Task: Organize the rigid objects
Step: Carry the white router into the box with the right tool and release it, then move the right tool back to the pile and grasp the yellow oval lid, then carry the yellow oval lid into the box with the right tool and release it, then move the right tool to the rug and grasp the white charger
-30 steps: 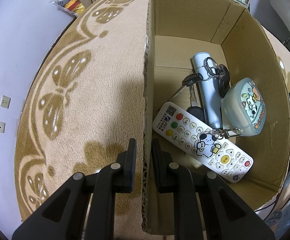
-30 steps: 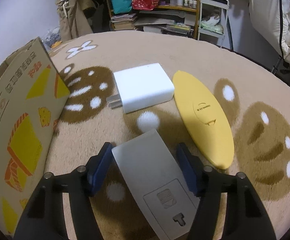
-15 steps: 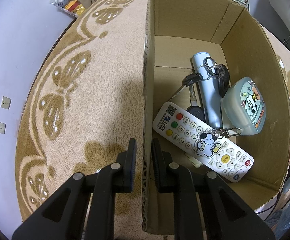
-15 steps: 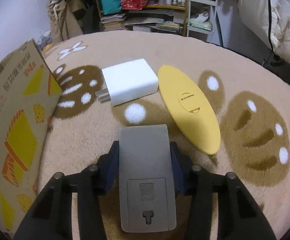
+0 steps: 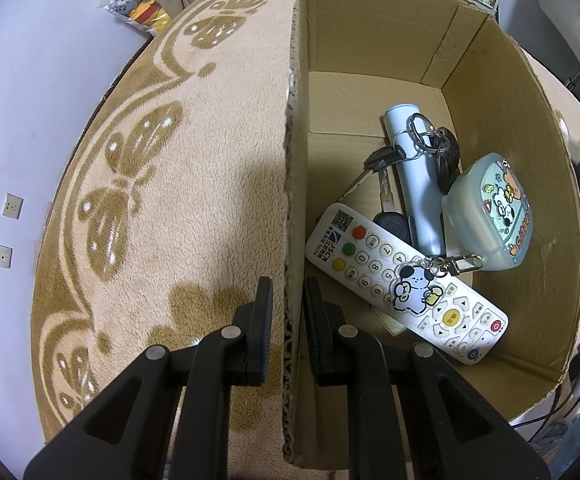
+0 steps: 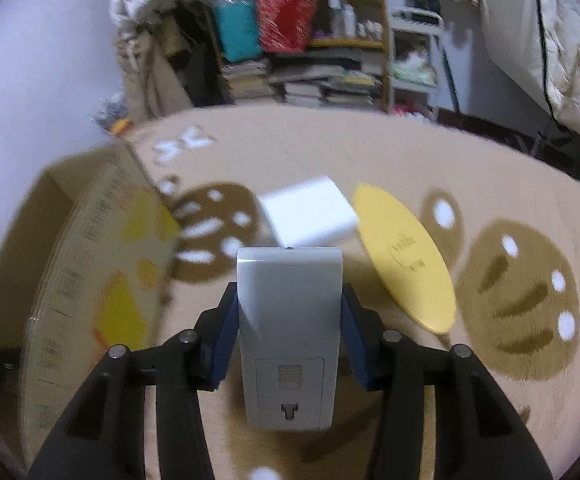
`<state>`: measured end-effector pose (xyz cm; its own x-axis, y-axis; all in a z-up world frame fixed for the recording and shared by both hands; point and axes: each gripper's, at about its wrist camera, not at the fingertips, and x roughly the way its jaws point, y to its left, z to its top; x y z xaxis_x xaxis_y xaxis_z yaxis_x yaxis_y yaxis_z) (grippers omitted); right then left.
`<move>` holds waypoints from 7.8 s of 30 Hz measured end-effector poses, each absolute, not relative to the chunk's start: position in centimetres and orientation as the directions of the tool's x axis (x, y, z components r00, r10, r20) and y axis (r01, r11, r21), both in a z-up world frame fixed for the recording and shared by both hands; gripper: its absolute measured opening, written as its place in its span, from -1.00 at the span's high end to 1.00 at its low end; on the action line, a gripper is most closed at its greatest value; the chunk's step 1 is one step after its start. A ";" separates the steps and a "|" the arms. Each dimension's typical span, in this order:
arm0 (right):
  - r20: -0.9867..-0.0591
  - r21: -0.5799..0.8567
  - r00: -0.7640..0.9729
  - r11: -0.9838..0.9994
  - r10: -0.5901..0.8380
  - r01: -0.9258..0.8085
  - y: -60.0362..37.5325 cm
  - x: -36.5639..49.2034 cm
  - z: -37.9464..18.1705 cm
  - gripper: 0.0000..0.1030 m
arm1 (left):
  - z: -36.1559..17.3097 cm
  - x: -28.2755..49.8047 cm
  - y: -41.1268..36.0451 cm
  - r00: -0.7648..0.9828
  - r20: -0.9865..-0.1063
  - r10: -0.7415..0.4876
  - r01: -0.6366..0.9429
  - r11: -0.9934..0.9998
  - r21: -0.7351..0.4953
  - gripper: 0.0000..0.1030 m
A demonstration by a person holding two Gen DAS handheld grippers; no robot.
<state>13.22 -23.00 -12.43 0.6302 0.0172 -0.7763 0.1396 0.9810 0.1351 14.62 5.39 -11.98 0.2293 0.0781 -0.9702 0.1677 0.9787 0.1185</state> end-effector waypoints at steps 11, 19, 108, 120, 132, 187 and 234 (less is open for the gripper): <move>-0.636 0.131 0.767 0.991 0.088 -0.006 -17.8 12.5 -5.6 0.01 | -11.9 14.6 5.4 0.231 -0.970 0.081 0.170 0.978 0.122 0.70; -0.532 0.199 0.828 0.977 0.178 -0.082 -16.0 10.8 -1.6 0.01 | -12.0 14.6 5.4 0.232 -0.969 0.084 0.172 0.977 0.126 0.70; -0.764 0.027 0.632 0.972 -0.130 0.233 -29.6 17.0 -15.3 -0.65 | -12.1 14.6 5.6 0.226 -0.972 0.066 0.172 0.979 0.107 0.70; -0.806 -0.010 0.574 0.973 -0.144 0.229 -30.3 18.1 -17.9 -0.33 | -12.2 14.7 5.7 0.223 -0.973 0.061 0.167 0.981 0.100 0.70; -0.794 0.020 0.585 0.955 -0.164 0.295 -29.9 16.1 -16.6 -0.25 | -12.3 14.7 5.8 0.225 -0.972 0.063 0.170 0.980 0.102 0.70; -0.660 0.246 0.696 0.957 0.283 -0.156 -9.7 11.0 -8.4 -0.25 | -12.1 14.6 5.9 0.222 -0.973 0.057 0.166 0.982 0.096 0.70; -0.778 0.066 0.624 0.979 -0.071 0.195 -23.8 21.3 -15.7 -0.73 | -12.4 15.1 6.4 0.203 -0.979 0.029 0.163 0.985 0.063 0.70</move>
<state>21.29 -23.84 -15.67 0.6243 -0.0714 -0.7779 0.1948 0.9786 0.0665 15.05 6.45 -12.41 0.2033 0.0294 -0.9787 0.1630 0.9846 0.0634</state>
